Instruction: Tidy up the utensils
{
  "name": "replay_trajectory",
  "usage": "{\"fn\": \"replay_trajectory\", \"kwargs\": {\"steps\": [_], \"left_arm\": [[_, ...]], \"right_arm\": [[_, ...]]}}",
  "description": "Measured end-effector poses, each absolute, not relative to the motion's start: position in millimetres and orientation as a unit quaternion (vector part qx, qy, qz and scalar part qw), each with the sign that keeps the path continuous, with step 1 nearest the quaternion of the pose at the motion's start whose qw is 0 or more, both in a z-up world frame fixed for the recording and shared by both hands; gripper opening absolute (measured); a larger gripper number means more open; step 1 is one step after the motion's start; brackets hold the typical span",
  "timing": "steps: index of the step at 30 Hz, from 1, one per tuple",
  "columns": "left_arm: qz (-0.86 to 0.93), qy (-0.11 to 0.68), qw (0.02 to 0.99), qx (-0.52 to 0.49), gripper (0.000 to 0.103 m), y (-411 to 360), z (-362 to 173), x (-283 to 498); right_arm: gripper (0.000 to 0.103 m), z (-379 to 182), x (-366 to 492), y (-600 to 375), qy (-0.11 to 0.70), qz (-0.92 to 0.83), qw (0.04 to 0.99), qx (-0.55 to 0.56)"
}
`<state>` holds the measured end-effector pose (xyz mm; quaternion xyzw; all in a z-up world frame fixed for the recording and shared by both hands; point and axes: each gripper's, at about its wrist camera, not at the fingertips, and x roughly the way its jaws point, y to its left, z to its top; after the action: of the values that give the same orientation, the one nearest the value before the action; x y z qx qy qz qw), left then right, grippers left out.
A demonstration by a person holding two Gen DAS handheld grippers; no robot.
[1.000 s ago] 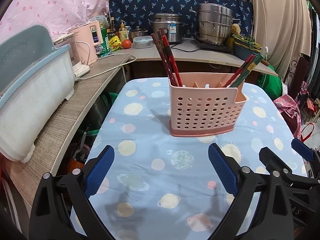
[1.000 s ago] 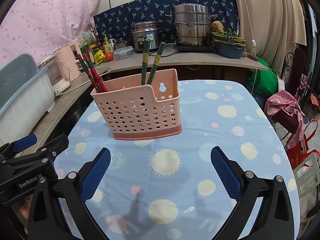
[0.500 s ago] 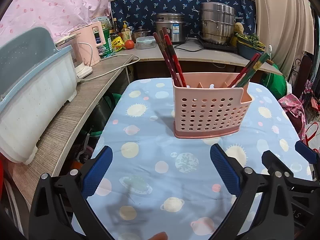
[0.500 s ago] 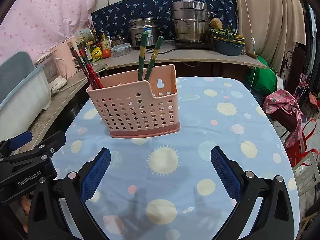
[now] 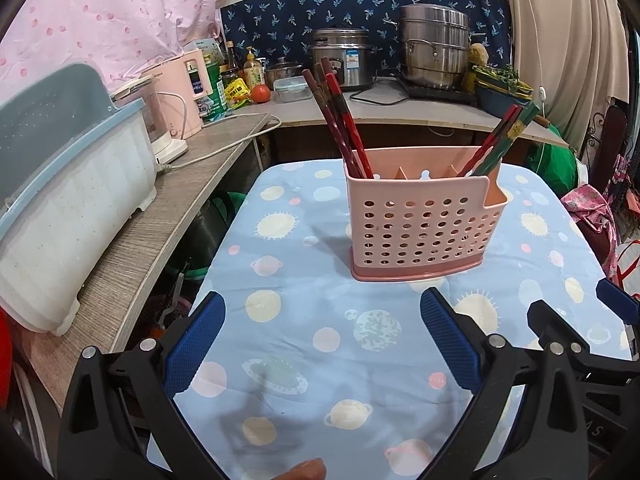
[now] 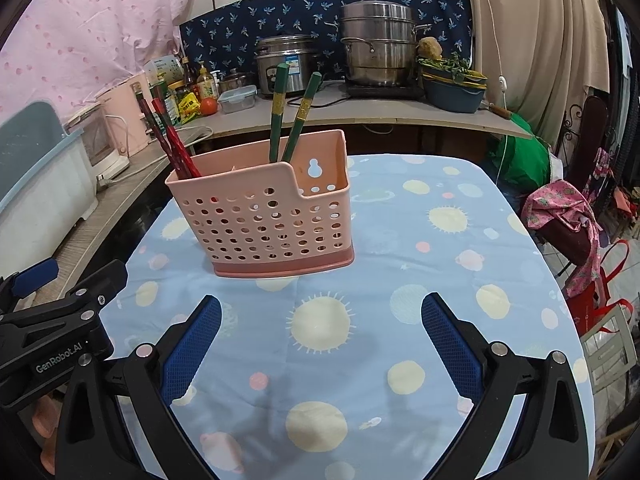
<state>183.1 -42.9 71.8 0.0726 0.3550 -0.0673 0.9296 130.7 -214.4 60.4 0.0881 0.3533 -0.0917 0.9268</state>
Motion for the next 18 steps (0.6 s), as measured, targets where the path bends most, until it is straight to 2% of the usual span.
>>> {"fn": "replay_trajectory", "kwargs": {"steps": [18], "left_arm": [[-0.067, 0.36, 0.928, 0.071, 0.094, -47.3, 70.7, 186.8]], "right_arm": [[0.097, 59.6, 134.4, -220.1, 0.355, -0.096, 0.926, 0.088]]}}
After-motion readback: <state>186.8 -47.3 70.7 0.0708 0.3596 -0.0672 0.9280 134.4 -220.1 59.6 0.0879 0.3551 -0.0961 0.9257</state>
